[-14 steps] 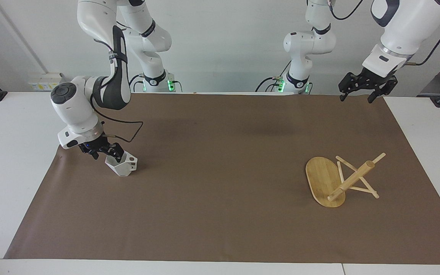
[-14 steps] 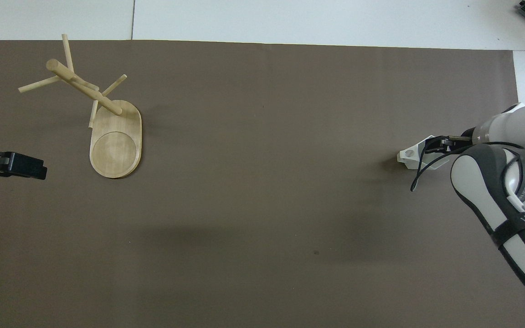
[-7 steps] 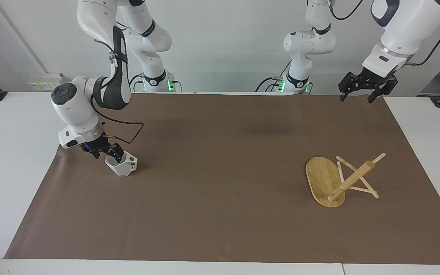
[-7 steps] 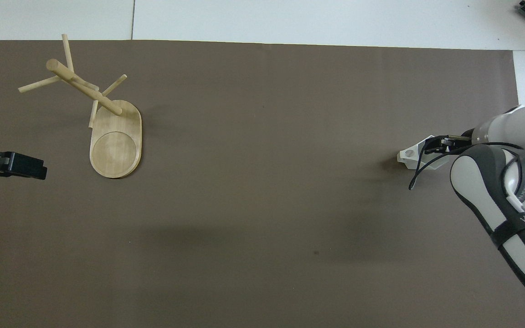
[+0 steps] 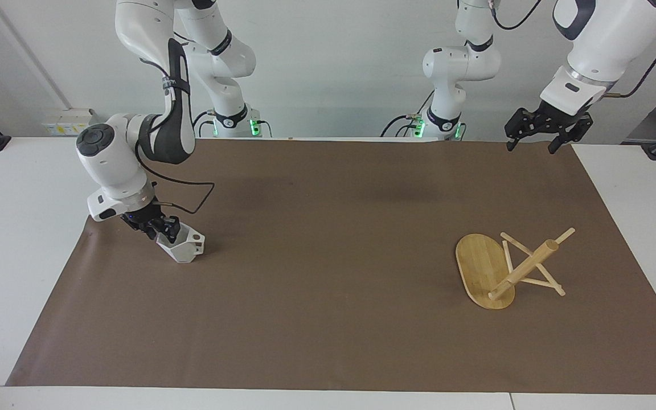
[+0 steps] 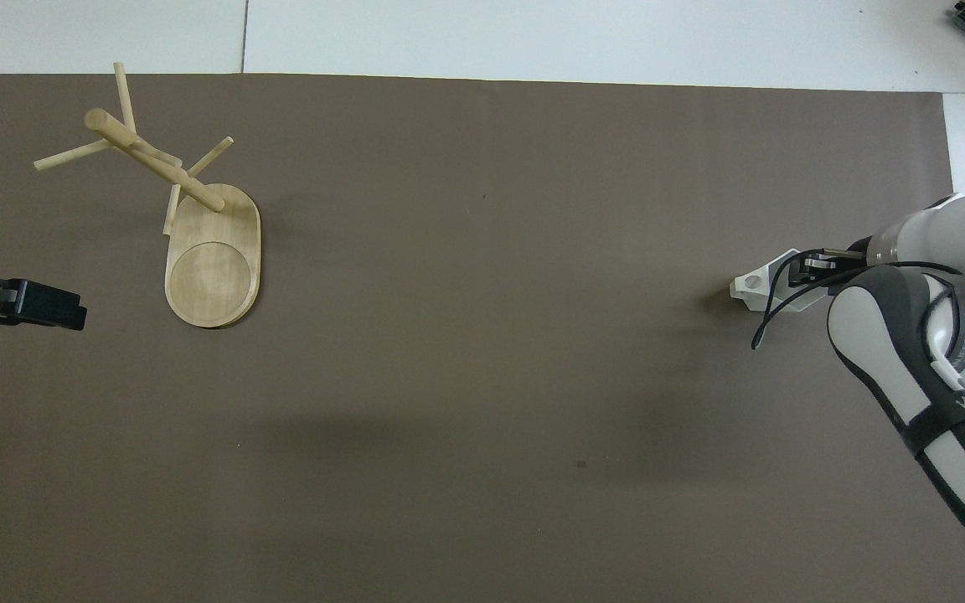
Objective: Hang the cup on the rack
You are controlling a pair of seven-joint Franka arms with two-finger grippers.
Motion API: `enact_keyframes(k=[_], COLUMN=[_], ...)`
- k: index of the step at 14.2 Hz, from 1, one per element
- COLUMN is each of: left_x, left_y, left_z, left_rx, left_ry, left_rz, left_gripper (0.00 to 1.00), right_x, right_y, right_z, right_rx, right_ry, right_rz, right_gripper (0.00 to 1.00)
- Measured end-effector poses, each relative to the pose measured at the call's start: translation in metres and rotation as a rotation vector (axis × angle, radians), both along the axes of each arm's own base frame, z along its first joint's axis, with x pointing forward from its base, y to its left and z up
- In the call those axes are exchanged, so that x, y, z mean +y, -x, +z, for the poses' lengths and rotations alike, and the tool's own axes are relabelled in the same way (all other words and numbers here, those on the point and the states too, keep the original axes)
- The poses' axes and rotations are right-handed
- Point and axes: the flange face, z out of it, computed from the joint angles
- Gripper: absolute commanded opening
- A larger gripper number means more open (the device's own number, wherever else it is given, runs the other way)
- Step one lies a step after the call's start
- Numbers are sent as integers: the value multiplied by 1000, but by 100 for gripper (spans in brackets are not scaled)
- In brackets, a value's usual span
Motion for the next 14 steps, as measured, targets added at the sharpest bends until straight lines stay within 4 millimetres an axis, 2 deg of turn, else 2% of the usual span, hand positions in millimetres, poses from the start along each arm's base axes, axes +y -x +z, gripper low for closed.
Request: enact_keyframes(k=[1, 4, 14], left_x=[0, 0, 0], left_y=[0, 0, 0], left_z=[0, 0, 0], left_rx=[0, 0, 0], left_ry=[0, 0, 0], left_rz=[0, 0, 0], left_gripper=[100, 100, 100], right_x=[0, 0, 0], right_y=[0, 0, 1], right_z=[0, 0, 1], right_rx=[0, 1, 7], right_ry=[0, 0, -1], right_rz=[0, 0, 0], right_gripper=[40, 31, 6])
